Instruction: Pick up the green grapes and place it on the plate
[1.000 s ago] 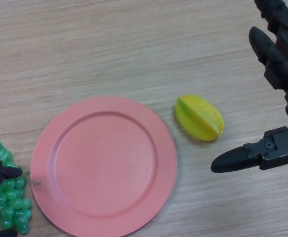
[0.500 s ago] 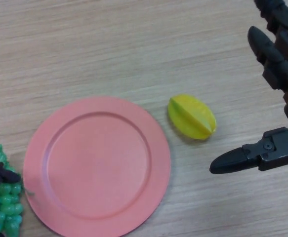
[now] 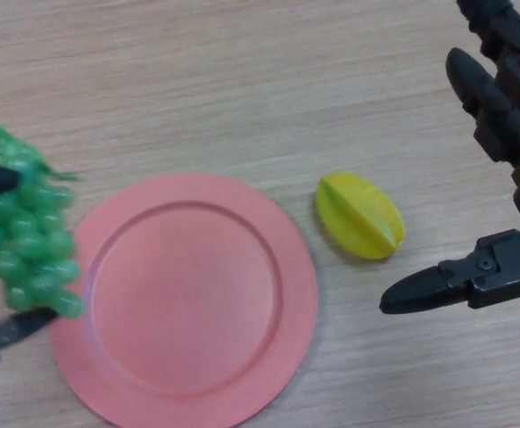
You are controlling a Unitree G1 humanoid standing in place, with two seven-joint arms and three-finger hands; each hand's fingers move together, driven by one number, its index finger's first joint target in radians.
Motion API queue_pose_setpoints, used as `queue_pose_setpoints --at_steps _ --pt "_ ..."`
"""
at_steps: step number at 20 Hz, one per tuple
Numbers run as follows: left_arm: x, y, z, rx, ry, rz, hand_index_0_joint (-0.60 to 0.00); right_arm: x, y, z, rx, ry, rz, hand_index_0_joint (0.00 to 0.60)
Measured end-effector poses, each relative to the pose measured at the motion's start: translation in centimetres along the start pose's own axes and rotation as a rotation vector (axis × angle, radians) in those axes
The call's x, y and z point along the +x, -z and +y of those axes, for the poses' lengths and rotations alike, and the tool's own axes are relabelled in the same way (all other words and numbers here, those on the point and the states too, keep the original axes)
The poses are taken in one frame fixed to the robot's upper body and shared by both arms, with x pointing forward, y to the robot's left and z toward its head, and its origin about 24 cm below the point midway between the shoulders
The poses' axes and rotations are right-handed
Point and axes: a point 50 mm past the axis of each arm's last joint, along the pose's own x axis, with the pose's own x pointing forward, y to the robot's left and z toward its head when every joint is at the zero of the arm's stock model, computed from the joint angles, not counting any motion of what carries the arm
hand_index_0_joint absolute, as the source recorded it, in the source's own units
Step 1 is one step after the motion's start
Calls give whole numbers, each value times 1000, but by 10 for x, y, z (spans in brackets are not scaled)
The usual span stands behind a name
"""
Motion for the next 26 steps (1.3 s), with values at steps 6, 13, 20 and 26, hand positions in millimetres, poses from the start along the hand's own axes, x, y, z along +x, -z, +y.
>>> queue_pose_setpoints --at_steps 6,13,20,26 --pt "7 -1 -9 270 81 -61 -402 1 -3 0 2 -4 -22 0" --pt "13 -12 -5 223 67 -131 0 5 -13 -6 -13 11 -68 0" --pt "23 -43 21 -277 39 -221 0 8 -16 -5 -7 -3 -78 0" --pt "25 -51 21 -588 90 -274 0 8 -16 -3 6 -10 -72 0"
